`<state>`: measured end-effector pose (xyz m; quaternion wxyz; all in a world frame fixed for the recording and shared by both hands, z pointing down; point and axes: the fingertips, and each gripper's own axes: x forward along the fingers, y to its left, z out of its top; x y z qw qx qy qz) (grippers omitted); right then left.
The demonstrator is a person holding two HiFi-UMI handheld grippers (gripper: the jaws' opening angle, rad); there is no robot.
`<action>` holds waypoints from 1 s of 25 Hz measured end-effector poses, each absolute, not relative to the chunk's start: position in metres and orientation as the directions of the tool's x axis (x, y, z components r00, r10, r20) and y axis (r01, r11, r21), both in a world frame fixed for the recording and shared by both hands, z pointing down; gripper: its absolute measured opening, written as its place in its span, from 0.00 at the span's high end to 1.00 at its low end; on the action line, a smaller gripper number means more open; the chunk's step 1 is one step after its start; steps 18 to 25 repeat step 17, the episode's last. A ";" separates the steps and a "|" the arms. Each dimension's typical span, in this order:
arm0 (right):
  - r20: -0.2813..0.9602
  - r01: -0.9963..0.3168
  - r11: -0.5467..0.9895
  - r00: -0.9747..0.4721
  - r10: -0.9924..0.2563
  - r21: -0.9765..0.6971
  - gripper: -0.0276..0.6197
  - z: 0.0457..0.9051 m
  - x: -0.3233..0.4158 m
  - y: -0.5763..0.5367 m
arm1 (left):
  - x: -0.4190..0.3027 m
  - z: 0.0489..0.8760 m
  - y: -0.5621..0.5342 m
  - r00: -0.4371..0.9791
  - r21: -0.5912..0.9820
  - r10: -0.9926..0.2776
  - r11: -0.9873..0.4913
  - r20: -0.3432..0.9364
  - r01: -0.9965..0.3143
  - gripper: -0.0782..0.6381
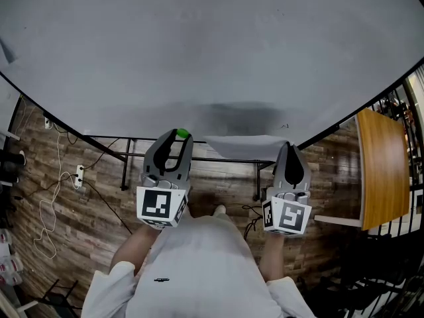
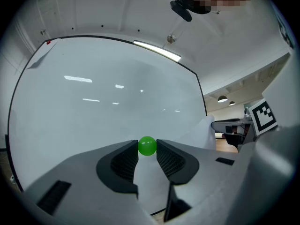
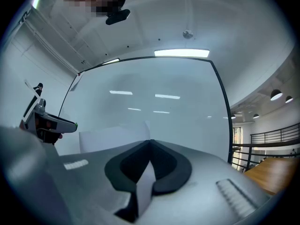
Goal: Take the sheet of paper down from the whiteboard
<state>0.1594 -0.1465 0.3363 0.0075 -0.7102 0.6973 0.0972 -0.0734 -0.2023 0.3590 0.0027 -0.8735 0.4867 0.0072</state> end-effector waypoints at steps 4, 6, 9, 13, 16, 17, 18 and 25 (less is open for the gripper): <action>-0.142 -0.990 -0.025 0.005 -0.990 0.138 0.94 0.338 0.157 -0.149 | -0.073 0.358 -0.203 0.530 0.001 -0.848 -0.530 -0.015 -0.848 0.72; -0.144 -0.990 -0.026 0.006 -0.989 0.135 0.94 0.337 0.157 -0.149 | -0.072 0.357 -0.203 0.533 -0.002 -0.846 -0.533 -0.014 -0.846 0.72; -0.150 -0.991 -0.029 0.009 -0.989 0.130 0.94 0.334 0.156 -0.151 | -0.072 0.356 -0.203 0.535 -0.001 -0.845 -0.535 -0.014 -0.845 0.72; -0.150 -0.992 -0.029 0.010 -0.989 0.124 0.94 0.335 0.157 -0.152 | -0.071 0.358 -0.204 0.531 0.006 -0.847 -0.531 -0.018 -0.847 0.72; -0.147 -0.992 -0.031 0.013 -0.989 0.122 0.94 0.335 0.156 -0.151 | -0.073 0.356 -0.202 0.532 0.004 -0.846 -0.532 -0.019 -0.847 0.72; -0.147 -0.992 -0.032 0.014 -0.989 0.119 0.94 0.336 0.156 -0.150 | -0.073 0.356 -0.202 0.533 0.002 -0.846 -0.533 -0.019 -0.846 0.72; -0.147 -0.992 -0.032 0.014 -0.989 0.119 0.94 0.336 0.156 -0.150 | -0.073 0.356 -0.202 0.533 0.002 -0.846 -0.533 -0.019 -0.846 0.72; -0.147 -0.992 -0.032 0.014 -0.989 0.119 0.94 0.336 0.156 -0.150 | -0.073 0.356 -0.202 0.533 0.002 -0.846 -0.533 -0.019 -0.846 0.72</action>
